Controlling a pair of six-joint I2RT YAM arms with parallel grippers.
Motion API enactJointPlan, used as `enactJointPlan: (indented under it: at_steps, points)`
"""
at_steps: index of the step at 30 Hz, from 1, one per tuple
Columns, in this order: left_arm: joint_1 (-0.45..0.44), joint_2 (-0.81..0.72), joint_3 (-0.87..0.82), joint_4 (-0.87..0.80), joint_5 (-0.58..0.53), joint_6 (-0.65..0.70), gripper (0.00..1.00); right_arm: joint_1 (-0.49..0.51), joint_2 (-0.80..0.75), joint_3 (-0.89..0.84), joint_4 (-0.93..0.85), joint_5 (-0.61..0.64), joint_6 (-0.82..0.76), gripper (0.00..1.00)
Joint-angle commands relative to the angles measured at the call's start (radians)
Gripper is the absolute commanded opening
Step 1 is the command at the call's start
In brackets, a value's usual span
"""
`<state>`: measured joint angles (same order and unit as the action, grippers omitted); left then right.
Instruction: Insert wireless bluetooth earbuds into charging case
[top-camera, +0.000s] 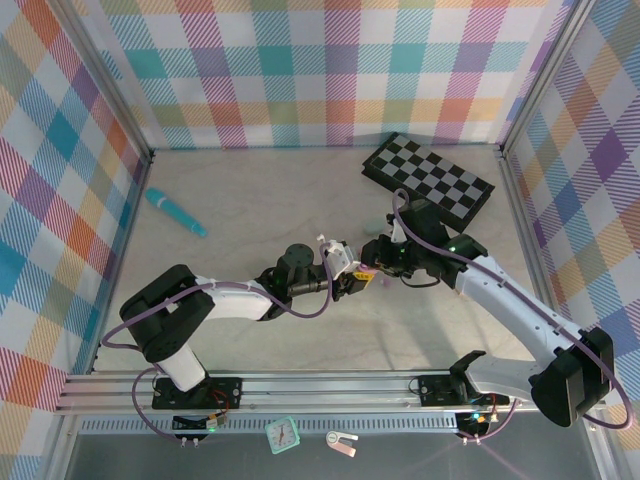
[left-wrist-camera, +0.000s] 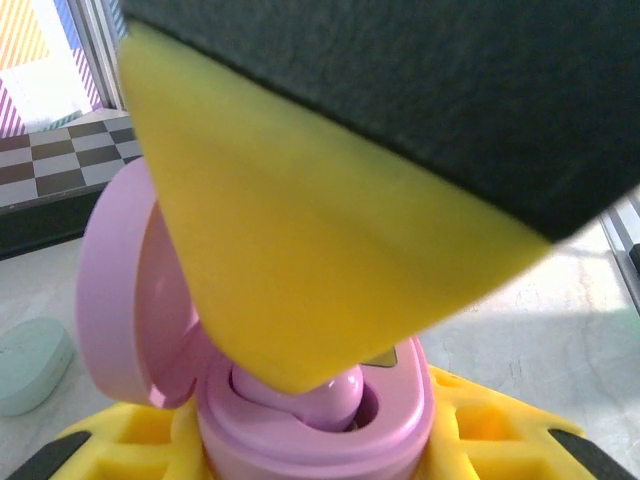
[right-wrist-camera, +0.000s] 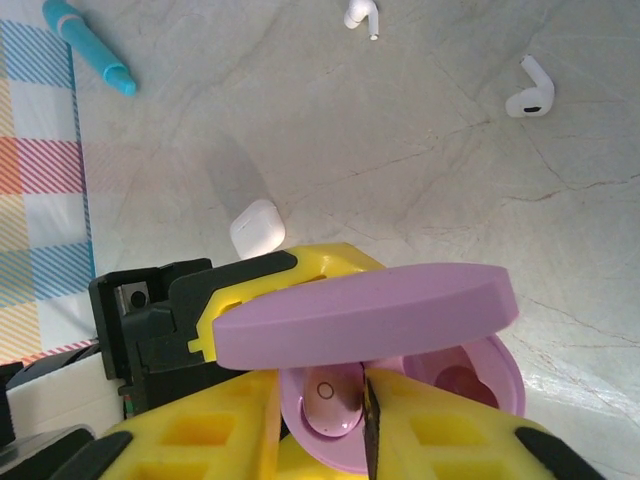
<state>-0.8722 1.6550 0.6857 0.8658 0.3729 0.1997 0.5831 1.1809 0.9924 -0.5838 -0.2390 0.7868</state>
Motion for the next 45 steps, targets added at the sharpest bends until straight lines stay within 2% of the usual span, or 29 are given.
enactJointPlan:
  at_steps: [1, 8, 14, 19, 23, 27, 30, 39, 45]
  points:
    - [-0.015, -0.006, 0.028, 0.063, -0.005, 0.003, 0.36, 0.009, -0.036, -0.009, -0.027, 0.006, -0.002, 0.33]
    - [-0.014, -0.014, 0.011, 0.081, -0.022, 0.002, 0.36, 0.008, -0.11, -0.006, -0.059, 0.048, -0.021, 0.41]
    - [0.022, -0.046, -0.022, 0.095, -0.024, -0.009, 0.36, 0.007, -0.222, -0.016, -0.105, 0.107, -0.074, 0.53]
    - [0.078, -0.089, -0.065, 0.114, -0.014, -0.025, 0.36, -0.023, -0.275, -0.056, -0.144, 0.18, -0.094, 0.53]
    - [0.122, -0.143, -0.109, 0.108, -0.011, -0.029, 0.35, -0.112, -0.293, -0.146, -0.063, 0.11, -0.039, 0.53]
    - [0.145, -0.212, -0.147, 0.074, -0.015, -0.019, 0.35, -0.206, -0.259, -0.246, 0.039, 0.024, 0.038, 0.53]
    - [0.151, -0.257, -0.17, 0.07, -0.011, -0.021, 0.35, -0.237, -0.221, -0.296, 0.104, 0.005, 0.08, 0.54]
    - [0.157, -0.313, -0.21, 0.081, 0.017, -0.041, 0.35, -0.244, -0.033, -0.373, 0.31, -0.056, 0.157, 0.55]
    - [0.164, -0.313, -0.209, 0.095, 0.024, -0.054, 0.35, -0.243, 0.063, -0.393, 0.37, -0.08, 0.161, 0.56]
